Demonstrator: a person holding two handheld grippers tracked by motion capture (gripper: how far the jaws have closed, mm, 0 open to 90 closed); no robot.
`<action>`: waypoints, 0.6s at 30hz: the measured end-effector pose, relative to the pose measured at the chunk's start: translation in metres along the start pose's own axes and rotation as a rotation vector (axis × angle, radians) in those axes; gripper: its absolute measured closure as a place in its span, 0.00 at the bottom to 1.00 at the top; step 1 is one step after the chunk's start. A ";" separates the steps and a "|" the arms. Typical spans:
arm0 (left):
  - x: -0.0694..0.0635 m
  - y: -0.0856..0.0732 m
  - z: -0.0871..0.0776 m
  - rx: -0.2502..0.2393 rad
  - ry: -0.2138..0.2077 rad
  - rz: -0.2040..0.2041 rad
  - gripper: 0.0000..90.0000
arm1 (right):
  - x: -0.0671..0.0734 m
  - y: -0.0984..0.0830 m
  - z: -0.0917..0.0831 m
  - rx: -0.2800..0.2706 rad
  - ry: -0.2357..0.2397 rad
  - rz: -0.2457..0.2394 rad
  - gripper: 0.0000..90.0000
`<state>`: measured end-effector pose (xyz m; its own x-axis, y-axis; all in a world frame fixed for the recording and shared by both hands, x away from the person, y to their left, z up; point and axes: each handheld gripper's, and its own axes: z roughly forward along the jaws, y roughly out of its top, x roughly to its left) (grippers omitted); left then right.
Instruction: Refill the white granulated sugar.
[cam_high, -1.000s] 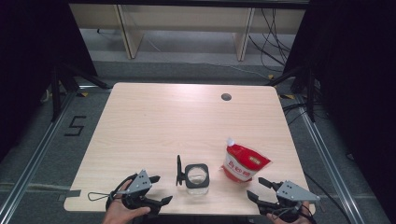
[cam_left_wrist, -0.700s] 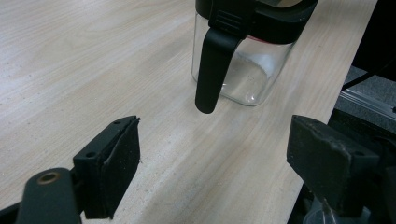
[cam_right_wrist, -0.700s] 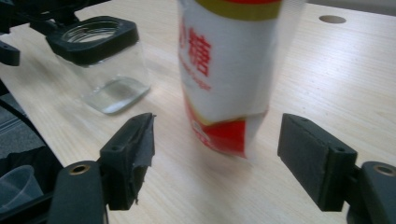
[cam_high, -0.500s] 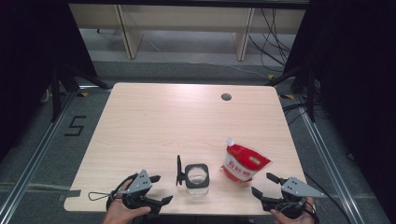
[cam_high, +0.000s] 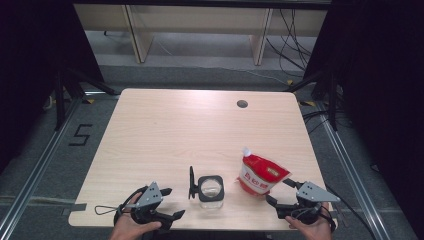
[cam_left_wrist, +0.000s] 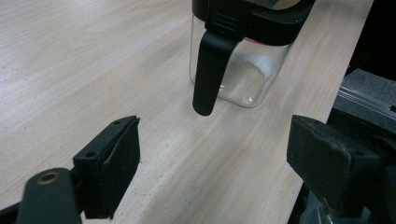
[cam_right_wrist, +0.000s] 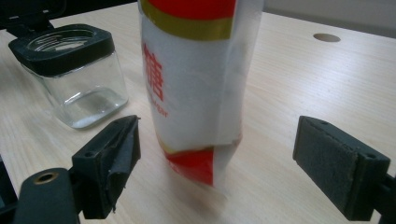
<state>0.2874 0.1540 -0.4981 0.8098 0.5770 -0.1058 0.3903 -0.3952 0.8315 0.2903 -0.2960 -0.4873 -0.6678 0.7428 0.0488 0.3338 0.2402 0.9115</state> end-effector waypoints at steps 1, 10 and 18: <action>0.000 0.000 0.000 0.002 0.003 -0.001 0.19 | 0.000 0.000 0.000 0.000 0.000 0.000 0.17; 0.001 0.000 0.000 0.001 0.002 0.016 0.19 | -0.007 0.002 0.020 -0.030 0.054 -0.097 0.18; 0.000 0.000 0.001 -0.009 0.005 -0.015 0.19 | -0.006 0.002 0.030 -0.045 0.077 -0.076 0.18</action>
<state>0.2876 0.1537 -0.4987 0.8017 0.5863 -0.1160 0.3986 -0.3799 0.8347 0.3150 -0.2817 -0.4980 -0.7397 0.6729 0.0085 0.2511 0.2642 0.9312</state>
